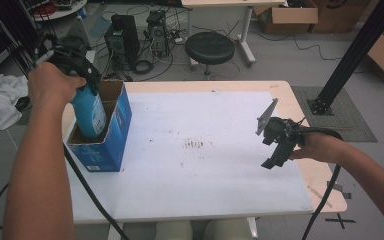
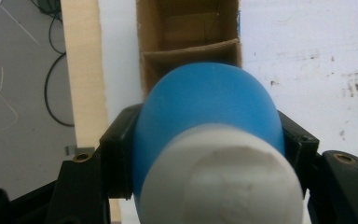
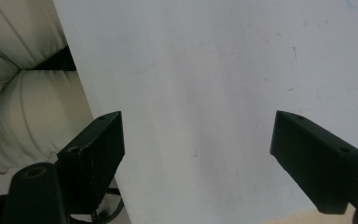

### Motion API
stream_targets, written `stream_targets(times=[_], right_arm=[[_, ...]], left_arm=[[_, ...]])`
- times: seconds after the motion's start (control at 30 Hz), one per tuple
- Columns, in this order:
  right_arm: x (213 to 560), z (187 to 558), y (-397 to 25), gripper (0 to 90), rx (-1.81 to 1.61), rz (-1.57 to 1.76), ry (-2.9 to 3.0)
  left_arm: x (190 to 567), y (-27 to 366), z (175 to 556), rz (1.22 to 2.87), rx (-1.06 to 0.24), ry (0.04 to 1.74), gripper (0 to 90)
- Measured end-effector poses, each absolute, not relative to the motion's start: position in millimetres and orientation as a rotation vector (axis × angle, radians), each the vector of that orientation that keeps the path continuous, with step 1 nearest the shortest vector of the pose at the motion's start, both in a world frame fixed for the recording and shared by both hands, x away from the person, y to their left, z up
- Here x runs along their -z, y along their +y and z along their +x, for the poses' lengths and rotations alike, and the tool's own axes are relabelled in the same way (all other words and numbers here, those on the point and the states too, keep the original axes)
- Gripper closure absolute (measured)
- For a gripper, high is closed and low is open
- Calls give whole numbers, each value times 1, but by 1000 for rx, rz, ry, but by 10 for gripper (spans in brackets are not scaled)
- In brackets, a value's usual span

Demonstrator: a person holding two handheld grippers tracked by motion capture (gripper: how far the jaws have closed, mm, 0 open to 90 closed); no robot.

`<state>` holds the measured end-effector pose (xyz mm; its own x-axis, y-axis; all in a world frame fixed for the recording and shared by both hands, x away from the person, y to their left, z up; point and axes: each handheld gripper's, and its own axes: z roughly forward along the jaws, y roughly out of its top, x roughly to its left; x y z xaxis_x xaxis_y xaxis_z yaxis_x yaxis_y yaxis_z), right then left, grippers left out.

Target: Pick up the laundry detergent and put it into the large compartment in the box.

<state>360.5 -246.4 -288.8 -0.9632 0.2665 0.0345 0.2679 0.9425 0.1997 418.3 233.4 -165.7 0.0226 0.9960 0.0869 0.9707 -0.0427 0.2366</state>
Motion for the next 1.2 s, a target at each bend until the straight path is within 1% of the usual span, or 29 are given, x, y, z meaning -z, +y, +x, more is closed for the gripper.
stream_targets(times=[0.27, 0.53, 0.87, 1.03, 1.2], right_arm=[[292, 361, -247, 174, 301, -438, -3085], [294, 363, -245, 174, 300, -434, -3083], [298, 365, -243, 172, 298, -440, -3073], [301, 365, -243, 172, 298, -432, -3070], [302, 366, -245, 172, 295, -444, -3068]], left_arm=[[208, 242, 421, 2180, -297, 2108, 379], [243, 247, 421, 2197, -272, 2115, 379], [267, 245, 423, 2238, -234, 2109, 379], [279, 246, 424, 2237, -202, 2117, 379], [288, 249, 424, 2226, -202, 2117, 378]])
